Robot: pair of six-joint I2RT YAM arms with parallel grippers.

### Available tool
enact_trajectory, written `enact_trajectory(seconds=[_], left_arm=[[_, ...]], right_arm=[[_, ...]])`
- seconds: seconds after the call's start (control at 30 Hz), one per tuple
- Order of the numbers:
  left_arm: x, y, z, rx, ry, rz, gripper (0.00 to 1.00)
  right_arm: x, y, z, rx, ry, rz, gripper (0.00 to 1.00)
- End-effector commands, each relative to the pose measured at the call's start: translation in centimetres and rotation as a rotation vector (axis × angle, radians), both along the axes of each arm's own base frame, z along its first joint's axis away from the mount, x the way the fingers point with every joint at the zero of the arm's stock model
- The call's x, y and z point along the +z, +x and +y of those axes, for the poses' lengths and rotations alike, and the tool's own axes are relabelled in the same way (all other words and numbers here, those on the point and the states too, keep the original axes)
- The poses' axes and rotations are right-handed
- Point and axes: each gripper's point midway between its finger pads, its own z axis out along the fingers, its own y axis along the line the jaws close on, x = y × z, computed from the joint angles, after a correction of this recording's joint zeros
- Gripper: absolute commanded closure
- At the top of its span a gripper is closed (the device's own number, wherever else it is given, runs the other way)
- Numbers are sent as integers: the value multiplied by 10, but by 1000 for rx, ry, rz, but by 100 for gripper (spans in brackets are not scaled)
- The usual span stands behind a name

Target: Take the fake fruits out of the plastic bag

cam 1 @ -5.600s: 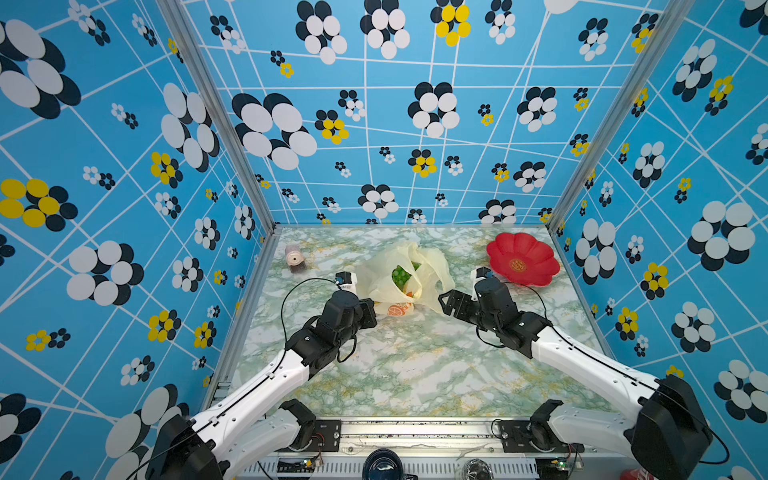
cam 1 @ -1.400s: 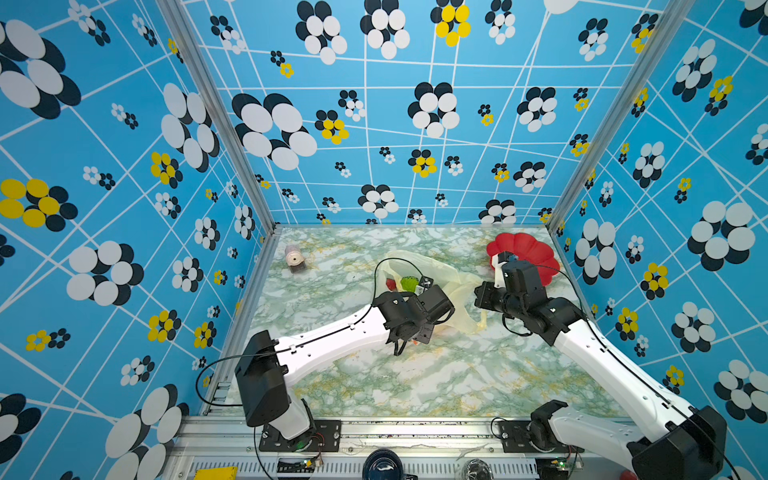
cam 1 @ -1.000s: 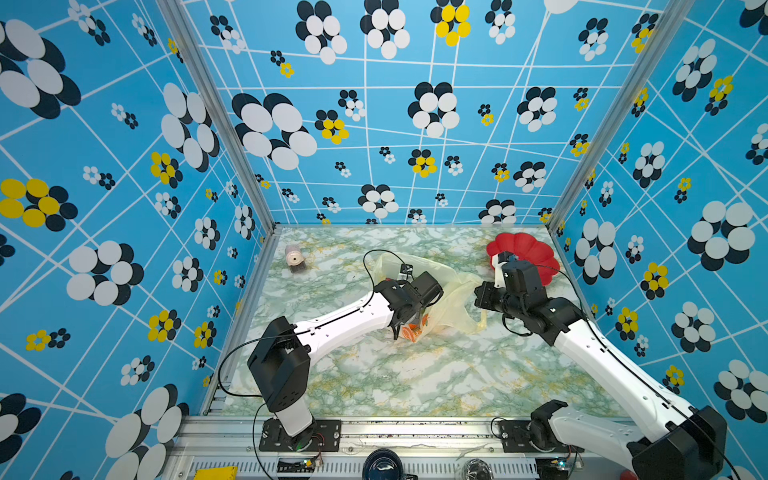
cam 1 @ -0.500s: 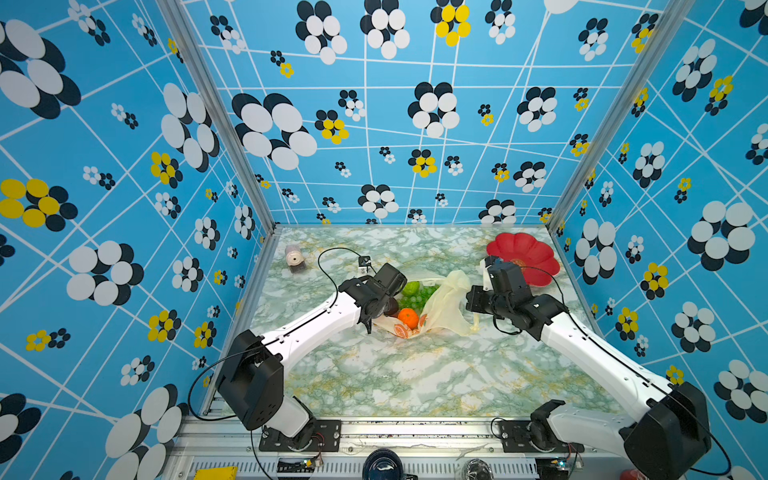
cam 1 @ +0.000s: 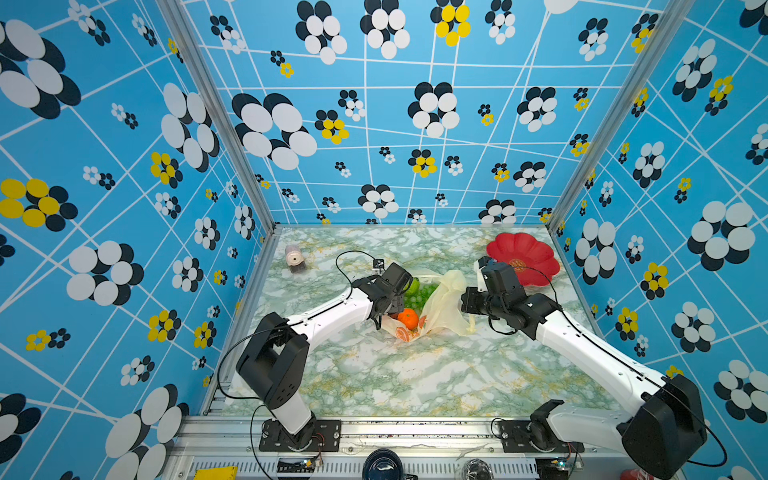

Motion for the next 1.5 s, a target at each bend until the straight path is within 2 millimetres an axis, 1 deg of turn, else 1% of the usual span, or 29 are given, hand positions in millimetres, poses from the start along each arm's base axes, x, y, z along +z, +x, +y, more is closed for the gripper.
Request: enact_trajectory(seconds=[0.0,0.1,0.13,0.17,0.23,0.3,0.4,0.5,0.57,0.67,0.7,0.73,0.8,0.87,0.93,0.97,1.0,1.07,1.13,1.2,1.23,1.27,1.3,1.4,1.47], left_arm=[[-10,10,12,15,59,21,20],[-11,15,10,-16,36,2,40],[-11,16,10,-26,21,-6,48],[-10,17,12,-26,6,-13,59],[-8,18,20,-8,-27,-29,78],[-3,17,27,8,-81,-56,89],[8,14,43,48,-148,-111,100],[23,11,53,68,-220,-169,100],[36,8,56,68,-265,-216,100],[55,2,60,70,-322,-289,100],[59,0,61,72,-345,-308,100],[62,-3,60,68,-374,-324,100],[67,-8,54,35,-430,-334,100],[66,-17,43,-43,-428,-295,100],[57,-29,45,-68,-365,-247,100],[52,-34,46,-73,-368,-235,100],[48,-40,46,-78,-393,-229,100],[41,-46,44,-81,-455,-232,100],[36,-49,38,-93,-496,-231,100],[34,-49,25,-121,-514,-228,100],[35,-49,18,-140,-506,-225,100],[36,-48,12,-157,-493,-224,100],[39,-47,5,-174,-475,-229,100],[46,-45,-10,-215,-447,-240,100],[50,-43,-15,-224,-442,-250,100]], right_arm=[[15,6,-8,-12,-51,-37,100],[21,13,-20,-35,-40,-47,100],[22,17,-22,-37,-27,-47,100],[24,21,-25,-43,-20,-45,100],[22,29,-30,-58,-26,-39,100],[20,40,-36,-75,-34,-31,100],[20,62,-42,-100,-38,-21,100],[33,85,-41,-104,-65,-33,100],[47,99,-37,-97,-65,-49,100],[62,113,-26,-72,-34,-67,100],[62,116,-23,-68,-30,-67,100],[59,117,-24,-71,-33,-61,100],[45,117,-30,-89,-64,-44,100],[20,117,-47,-133,-95,-4,100],[-4,117,-65,-181,-103,53,100],[-15,117,-71,-197,-103,80,100],[-26,116,-75,-205,-107,104,100],[-42,116,-80,-216,-132,132,100],[-50,116,-77,-211,-124,162,100],[-47,116,-67,-182,-94,175,100],[-42,116,-62,-167,-85,169,100],[-36,115,-58,-154,-86,153,98],[-26,114,-56,-142,-92,130,91],[-1,105,-55,-126,-101,79,63],[11,96,-56,-121,-102,61,47]])
